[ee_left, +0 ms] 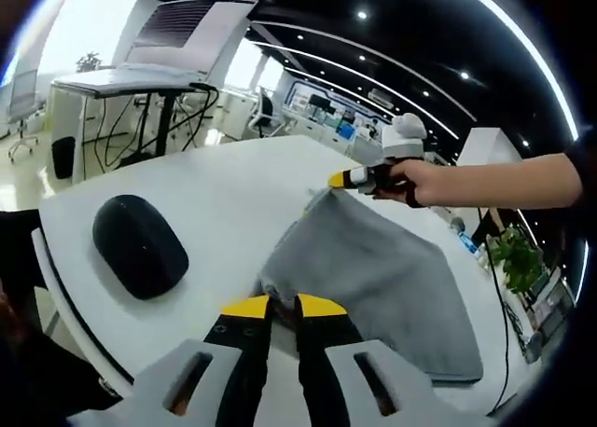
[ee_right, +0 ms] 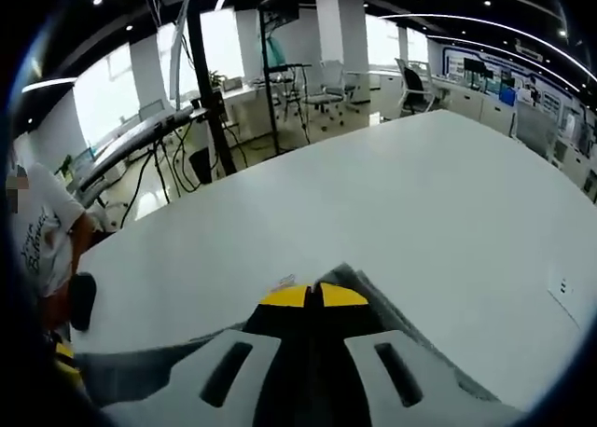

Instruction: Fold the towel on the table until its edges align and the towel forms a compact rectangular stack.

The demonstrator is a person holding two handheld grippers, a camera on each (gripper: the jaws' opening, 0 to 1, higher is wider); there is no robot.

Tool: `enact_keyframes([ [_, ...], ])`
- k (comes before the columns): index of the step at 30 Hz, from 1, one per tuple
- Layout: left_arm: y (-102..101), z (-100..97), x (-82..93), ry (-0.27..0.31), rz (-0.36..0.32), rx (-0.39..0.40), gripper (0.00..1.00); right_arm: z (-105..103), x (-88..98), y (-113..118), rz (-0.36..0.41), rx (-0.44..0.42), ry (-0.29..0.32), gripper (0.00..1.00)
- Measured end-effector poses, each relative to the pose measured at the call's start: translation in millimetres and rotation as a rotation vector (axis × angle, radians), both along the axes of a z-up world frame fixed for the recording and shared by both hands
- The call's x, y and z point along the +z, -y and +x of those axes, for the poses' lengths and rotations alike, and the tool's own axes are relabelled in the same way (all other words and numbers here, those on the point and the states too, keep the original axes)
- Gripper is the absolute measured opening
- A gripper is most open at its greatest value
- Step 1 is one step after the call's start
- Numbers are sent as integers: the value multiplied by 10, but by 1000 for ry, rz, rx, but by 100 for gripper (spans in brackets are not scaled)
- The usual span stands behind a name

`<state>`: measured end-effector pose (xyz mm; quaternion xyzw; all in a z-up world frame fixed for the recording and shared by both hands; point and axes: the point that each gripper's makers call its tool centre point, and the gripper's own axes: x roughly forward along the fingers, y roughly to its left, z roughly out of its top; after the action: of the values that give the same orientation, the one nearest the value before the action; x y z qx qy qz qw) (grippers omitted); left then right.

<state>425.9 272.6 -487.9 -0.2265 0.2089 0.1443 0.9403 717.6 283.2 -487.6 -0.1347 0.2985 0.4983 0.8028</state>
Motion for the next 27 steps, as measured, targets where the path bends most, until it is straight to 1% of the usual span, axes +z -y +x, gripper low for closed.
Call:
enact_keyframes([
  [4, 1, -27, 54, 0, 28, 4, 17, 9, 28, -11, -2, 20, 27, 8],
  [6, 34, -22, 76, -3, 45, -10, 18, -6, 63, 0, 3, 29, 38, 11],
  [10, 116, 12, 103, -11, 74, -43, 19, 0, 75, -2, 5, 55, 55, 15],
  [12, 161, 38, 117, -10, 77, -58, 21, 2, 82, 30, 6, 54, 49, 16],
  [14, 201, 73, 130, 3, 70, -89, 23, 2, 95, 88, 6, 53, 47, 18],
  [15, 213, 86, 146, 8, 77, -94, 25, 16, 102, 114, 6, 50, 48, 18],
  [17, 243, 110, 171, 9, 109, -121, 26, 28, 99, 135, 4, 48, 49, 18],
  [19, 258, 127, 178, -8, 153, -156, 28, 38, 94, 178, 4, 44, 47, 18],
  [22, 330, 171, 200, -6, 158, -186, 31, 25, 82, 276, 2, 40, 38, 18],
  [24, 407, 197, 185, -9, 139, -236, 36, 21, 66, 312, 3, 47, 36, 19],
  [26, 472, 216, 167, -22, 159, -275, 40, 11, 50, 413, -6, 49, 32, 21],
  [27, 508, 220, 159, -30, 166, -295, 42, 37, 47, 444, -9, 45, 27, 22],
])
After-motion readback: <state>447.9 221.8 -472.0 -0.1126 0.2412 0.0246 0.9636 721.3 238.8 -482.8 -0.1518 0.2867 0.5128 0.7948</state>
